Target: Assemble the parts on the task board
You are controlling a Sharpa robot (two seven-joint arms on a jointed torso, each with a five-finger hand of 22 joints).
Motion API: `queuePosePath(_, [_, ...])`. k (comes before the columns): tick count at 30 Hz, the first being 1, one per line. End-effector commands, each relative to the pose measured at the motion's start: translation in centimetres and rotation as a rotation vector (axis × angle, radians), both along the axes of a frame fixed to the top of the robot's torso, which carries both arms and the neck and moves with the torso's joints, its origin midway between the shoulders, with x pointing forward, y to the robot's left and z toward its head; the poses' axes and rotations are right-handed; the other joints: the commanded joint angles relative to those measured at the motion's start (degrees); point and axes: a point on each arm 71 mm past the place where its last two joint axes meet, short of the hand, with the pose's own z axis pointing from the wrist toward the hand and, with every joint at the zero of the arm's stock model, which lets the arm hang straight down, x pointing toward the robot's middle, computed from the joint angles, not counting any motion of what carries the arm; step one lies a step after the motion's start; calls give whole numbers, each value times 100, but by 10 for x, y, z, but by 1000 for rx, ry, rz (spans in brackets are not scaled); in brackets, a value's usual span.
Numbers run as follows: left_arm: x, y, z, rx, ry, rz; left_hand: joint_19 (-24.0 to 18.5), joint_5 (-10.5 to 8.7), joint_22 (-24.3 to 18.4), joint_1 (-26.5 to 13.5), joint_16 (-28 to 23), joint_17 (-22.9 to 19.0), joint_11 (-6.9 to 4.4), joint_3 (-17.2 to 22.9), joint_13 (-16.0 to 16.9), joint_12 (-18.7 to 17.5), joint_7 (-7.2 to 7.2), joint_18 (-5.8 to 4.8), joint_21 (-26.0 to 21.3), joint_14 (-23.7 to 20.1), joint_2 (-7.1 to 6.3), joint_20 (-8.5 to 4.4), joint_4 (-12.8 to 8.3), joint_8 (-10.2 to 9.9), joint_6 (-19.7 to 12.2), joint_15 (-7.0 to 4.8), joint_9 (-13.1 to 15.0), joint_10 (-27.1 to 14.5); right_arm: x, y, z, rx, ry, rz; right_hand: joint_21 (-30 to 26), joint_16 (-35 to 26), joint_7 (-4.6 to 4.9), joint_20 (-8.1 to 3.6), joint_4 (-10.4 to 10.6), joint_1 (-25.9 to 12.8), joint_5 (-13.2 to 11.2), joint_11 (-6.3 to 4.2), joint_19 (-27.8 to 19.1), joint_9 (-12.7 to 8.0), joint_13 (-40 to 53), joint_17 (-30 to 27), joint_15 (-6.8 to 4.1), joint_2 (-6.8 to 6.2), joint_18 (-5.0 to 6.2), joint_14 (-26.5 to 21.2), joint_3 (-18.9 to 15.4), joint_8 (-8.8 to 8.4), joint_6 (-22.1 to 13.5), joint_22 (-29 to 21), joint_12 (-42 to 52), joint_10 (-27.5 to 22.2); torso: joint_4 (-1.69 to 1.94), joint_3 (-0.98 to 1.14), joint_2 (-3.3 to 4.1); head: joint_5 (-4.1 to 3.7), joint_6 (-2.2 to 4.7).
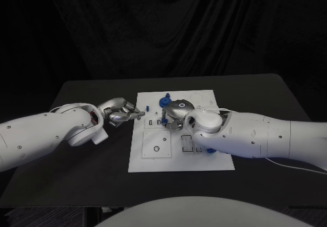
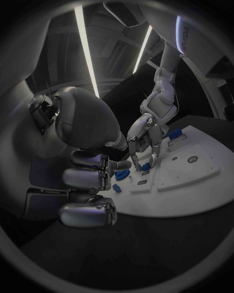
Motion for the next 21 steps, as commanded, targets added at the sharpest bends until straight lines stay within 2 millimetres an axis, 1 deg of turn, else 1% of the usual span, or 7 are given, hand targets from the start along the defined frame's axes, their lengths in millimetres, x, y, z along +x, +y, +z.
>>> queuePosePath(1, [-1,-2,-1,-11,17,-10,-20,24,583,60,15,1509,22,-31,1507,15,2,-70,-25,595,-11,36,4,-20,39,50,1,609,-4,1,-8,-9,14,32,-14,-5,-44,13,-87,104,138,-32,313,70,1508,929,-13,-6,-54,483,86,98,142,1284,15,597,0,-6,0,12,-1])
queuePosePath(4, [-1,-3,-2,-10,19,-12,-20,28,585,69,15,1509,22,-30,1507,15,1,-70,-25,595,-8,36,3,-24,41,51,-1,609,-5,1,-9,-2,11,36,-15,2,-75,-8,-189,187,250,-60,312,132,1508,934,-38,-13,-53,484,161,170,236,1284,15,597,2,-8,-2,25,-1])
queuePosePath(6, [-1,-3,-3,-9,21,-12,-23,36,583,88,15,1509,21,-24,1507,15,-1,-69,-28,595,1,36,1,-31,46,50,-3,609,-5,0,-9,11,2,40,-12,7,-121,-42,-337,295,366,-102,311,235,1508,936,-75,-19,-54,484,247,297,338,1284,15,597,-1,-9,-1,30,-1])
queuePosePath(9, [0,-3,-4,-9,21,-13,-37,39,566,102,15,1509,20,-22,1507,15,-1,-64,-42,595,4,36,-2,-38,45,50,-6,609,-5,-2,-7,35,-14,47,12,14,-132,-55,-401,325,386,-113,321,290,1508,942,-86,-16,-60,486,285,356,362,1292,15,597,3,-13,-3,37,-1])
queuePosePath(16, [-2,-5,-8,-13,30,-21,-97,36,509,177,15,1509,46,-29,1507,15,33,-45,-101,595,26,50,26,-164,-12,70,-67,609,-9,-6,0,116,-66,71,52,29,-189,-89,-524,357,301,-160,338,441,1508,958,-123,12,-71,489,344,532,482,1306,15,597,-4,-14,-3,69,-1])
queuePosePath(17, [-2,-5,-8,-15,30,-24,-113,34,497,192,15,1509,57,-34,1507,15,45,-41,-116,595,33,57,41,-212,-22,79,-105,609,-10,-7,1,130,-71,74,58,36,-209,-102,-556,351,148,-178,340,495,1508,964,-139,16,-72,491,340,587,508,1308,15,597,-6,-14,-3,73,-1])
queuePosePath(21, [-3,-8,-10,-28,28,-37,-144,19,474,240,15,1509,79,-42,1507,15,68,-33,-147,595,46,76,57,-303,-37,99,-186,609,-14,-7,7,193,-102,94,74,42,-226,-114,-581,345,80,-193,346,544,1508,971,-150,25,-76,492,341,634,528,1314,15,597,-14,-14,-9,98,-1])
